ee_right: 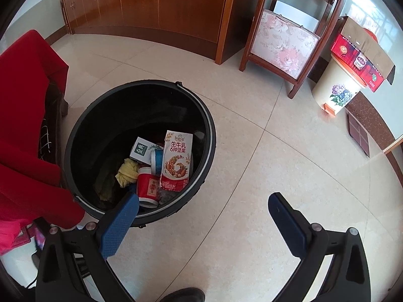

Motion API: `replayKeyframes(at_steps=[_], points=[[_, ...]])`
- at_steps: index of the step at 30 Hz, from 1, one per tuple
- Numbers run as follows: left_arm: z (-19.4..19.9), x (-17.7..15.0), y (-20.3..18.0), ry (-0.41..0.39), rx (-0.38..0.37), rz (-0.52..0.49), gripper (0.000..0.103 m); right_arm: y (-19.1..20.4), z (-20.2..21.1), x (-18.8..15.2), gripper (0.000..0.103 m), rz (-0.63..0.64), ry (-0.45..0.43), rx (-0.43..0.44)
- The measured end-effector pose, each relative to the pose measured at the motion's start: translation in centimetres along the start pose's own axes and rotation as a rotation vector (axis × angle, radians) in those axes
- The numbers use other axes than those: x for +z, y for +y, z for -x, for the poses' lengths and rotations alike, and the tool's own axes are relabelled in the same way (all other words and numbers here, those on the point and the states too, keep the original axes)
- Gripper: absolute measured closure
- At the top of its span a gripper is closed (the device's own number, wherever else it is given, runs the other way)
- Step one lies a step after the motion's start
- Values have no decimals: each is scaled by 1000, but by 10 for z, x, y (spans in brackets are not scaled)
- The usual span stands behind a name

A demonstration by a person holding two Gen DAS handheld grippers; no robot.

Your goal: Collect trash

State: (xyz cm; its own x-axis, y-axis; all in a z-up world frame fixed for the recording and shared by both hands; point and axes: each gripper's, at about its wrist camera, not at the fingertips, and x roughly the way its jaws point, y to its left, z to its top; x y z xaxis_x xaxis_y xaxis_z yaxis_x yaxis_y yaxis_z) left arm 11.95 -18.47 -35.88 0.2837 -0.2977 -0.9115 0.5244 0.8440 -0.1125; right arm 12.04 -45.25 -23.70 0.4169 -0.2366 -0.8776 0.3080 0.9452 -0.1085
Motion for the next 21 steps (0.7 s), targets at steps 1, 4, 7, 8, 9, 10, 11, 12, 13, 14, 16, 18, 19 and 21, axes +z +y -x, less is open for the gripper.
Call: replayKeyframes(at_steps=[1, 4, 7, 8, 9, 10, 11, 12, 13, 14, 16, 18, 19, 21], points=[[17, 9, -5, -35, 1, -8, 26, -3, 2, 0, 0, -4, -7, -5], [78, 39, -18, -152, -9, -16, 26, -15, 11, -1, 0, -36, -24, -13], [134, 70, -22, -265, -5, -30, 26, -25, 25, -4, 0, -64, -48, -13], [152, 86, -23, -308, -4, -39, 26, -28, 29, -5, 0, -67, -56, -14], [165, 97, -28, -342, -2, -46, 26, -31, 34, -7, 0, -71, -62, -15], [169, 110, -35, -364, 2, -52, 26, -33, 39, -10, 0, -75, -69, -16], [174, 130, -38, -386, 0, -56, 26, -35, 43, -11, 0, -79, -73, -17], [174, 143, -45, -411, -2, -62, 26, -39, 47, -13, 0, -85, -78, -17], [175, 153, -50, -429, -1, -66, 26, -41, 49, -14, 0, -89, -81, -19], [179, 158, -48, -440, -4, -68, 26, -44, 51, -15, 0, -95, -82, -21], [172, 183, -50, -442, -22, -67, 25, -50, 55, -13, 0, -115, -92, -17], [180, 187, -34, -403, -38, -49, 24, -54, 60, -9, 0, -129, -107, -19], [172, 189, -40, -364, -27, -40, 21, -56, 62, -9, 0, -136, -111, -19], [175, 182, -38, -345, -27, -31, 16, -61, 68, -7, 0, -159, -125, -9]])
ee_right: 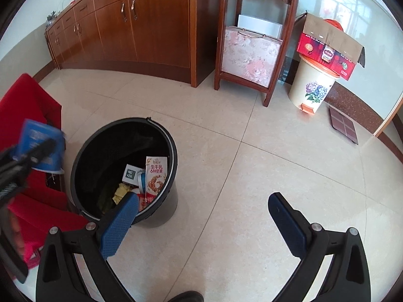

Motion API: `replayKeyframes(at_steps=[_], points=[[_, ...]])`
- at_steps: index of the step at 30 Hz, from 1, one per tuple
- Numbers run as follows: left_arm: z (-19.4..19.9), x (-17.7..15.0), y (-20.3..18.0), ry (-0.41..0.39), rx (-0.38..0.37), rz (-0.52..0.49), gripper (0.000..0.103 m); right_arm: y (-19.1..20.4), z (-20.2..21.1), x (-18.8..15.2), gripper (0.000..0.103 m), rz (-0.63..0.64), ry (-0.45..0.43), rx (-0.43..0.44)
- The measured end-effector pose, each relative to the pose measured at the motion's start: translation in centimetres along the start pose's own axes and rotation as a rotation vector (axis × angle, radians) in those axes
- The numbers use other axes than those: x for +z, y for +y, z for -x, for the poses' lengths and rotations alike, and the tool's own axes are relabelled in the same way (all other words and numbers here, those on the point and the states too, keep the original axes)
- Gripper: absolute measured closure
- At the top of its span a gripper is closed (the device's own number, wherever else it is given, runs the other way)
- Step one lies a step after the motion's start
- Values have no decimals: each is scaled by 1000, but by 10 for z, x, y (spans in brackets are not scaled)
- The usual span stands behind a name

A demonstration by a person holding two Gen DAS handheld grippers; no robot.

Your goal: Collect trash

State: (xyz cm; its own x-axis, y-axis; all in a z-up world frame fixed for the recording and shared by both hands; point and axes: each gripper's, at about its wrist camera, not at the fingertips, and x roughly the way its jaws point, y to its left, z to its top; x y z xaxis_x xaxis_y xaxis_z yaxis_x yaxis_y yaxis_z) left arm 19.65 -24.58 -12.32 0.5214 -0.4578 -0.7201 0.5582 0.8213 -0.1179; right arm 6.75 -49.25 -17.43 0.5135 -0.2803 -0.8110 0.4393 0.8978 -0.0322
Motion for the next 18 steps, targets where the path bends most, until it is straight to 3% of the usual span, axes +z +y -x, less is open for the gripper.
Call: replayKeyframes(at_steps=[4, 9, 14, 18], points=[[38, -2, -7, -60, 22, -11, 0, 0, 13, 2, 0, -17, -39, 21], [48, 13, -2, -70, 53, -11, 0, 16, 26, 1, 0, 3, -70, 51], [98, 13, 0, -139, 121, -26, 0, 33, 47, 2, 0, 34, -113, 49], [138, 7, 5, -168, 171, -17, 0, 55, 91, 6, 0, 58, -182, 73]])
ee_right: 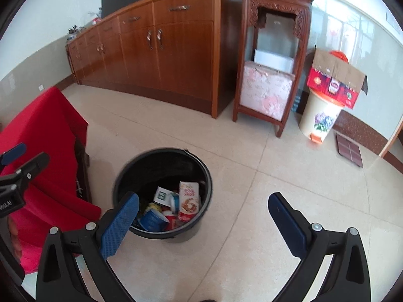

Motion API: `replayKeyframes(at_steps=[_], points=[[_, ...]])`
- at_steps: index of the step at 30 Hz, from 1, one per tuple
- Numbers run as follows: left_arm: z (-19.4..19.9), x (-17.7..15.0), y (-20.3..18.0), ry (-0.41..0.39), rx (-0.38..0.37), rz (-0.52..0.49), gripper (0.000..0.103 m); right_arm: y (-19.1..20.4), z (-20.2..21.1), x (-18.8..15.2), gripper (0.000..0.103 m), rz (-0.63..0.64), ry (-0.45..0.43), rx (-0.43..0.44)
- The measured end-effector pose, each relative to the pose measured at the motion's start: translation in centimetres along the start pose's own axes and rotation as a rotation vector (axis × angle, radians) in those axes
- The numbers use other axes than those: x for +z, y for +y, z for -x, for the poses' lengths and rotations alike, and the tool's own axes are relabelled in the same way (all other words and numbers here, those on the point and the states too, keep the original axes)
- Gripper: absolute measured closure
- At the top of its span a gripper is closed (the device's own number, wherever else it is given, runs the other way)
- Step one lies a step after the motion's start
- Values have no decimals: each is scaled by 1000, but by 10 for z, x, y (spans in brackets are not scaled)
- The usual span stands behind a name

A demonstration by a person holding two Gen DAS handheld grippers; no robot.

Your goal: Collect trash

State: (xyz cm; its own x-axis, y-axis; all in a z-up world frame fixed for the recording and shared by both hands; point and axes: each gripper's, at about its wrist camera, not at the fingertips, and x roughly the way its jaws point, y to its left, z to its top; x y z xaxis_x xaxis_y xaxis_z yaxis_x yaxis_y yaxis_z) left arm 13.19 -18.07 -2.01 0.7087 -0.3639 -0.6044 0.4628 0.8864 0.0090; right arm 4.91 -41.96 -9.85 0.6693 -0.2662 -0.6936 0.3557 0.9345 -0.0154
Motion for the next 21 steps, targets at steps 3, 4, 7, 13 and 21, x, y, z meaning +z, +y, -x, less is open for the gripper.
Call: replayKeyframes(at_steps=[3, 4, 7, 13, 21], points=[[28, 2, 8, -21, 32, 8, 0, 24, 34, 8, 0, 18, -61, 14], [36, 3, 12, -26, 40, 17, 0, 31, 43, 9, 0, 25, -76, 16], [56, 2, 21, -44, 63, 37, 0, 54, 63, 12, 0, 46, -100, 31], [82, -4, 38, -53, 99, 61, 0, 83, 92, 11, 0, 65, -113, 78], [126, -3, 49, -96, 122, 107, 0, 106, 148, 4, 0, 111, -144, 87]])
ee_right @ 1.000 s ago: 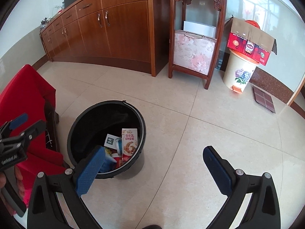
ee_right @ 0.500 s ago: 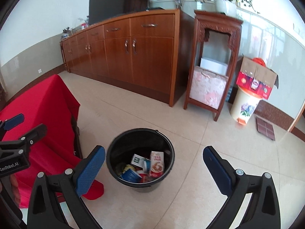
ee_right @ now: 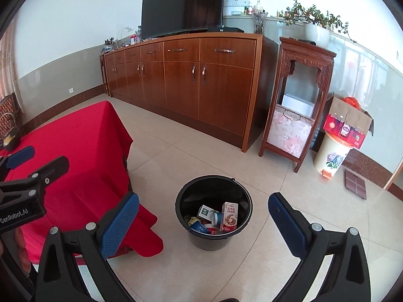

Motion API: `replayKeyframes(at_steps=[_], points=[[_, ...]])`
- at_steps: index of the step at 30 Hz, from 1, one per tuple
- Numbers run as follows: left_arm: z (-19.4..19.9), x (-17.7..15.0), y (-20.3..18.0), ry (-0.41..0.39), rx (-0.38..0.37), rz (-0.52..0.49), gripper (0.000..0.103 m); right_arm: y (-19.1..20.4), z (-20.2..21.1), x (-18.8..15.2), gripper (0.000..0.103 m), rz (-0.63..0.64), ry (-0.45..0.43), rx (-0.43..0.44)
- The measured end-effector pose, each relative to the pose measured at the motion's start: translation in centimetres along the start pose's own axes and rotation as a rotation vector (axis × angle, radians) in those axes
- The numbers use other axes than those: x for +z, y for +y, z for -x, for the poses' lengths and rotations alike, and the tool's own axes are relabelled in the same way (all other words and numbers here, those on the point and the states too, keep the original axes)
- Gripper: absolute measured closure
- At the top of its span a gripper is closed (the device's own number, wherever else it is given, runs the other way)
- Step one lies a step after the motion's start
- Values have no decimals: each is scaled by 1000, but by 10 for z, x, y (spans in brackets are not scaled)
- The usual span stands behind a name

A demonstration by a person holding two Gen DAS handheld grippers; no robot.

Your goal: Collect trash

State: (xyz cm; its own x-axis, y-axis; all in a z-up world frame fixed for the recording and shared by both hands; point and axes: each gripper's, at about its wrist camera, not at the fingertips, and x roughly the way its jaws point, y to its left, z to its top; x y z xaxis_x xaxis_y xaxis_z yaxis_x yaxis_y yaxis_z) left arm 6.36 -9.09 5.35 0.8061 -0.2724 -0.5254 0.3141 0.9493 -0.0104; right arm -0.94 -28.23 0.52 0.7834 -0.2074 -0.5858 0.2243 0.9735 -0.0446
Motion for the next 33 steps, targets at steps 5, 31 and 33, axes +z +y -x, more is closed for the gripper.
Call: replayKeyframes(at_steps=[5, 31, 33], points=[[34, 2, 8, -35, 21, 8, 0, 11, 37, 1, 0, 16, -38, 2], [75, 0, 31, -110, 54, 72, 0, 51, 92, 4, 0, 77, -108, 15], [74, -1, 30, -107, 53, 69, 0, 50, 91, 4, 0, 73, -107, 16]])
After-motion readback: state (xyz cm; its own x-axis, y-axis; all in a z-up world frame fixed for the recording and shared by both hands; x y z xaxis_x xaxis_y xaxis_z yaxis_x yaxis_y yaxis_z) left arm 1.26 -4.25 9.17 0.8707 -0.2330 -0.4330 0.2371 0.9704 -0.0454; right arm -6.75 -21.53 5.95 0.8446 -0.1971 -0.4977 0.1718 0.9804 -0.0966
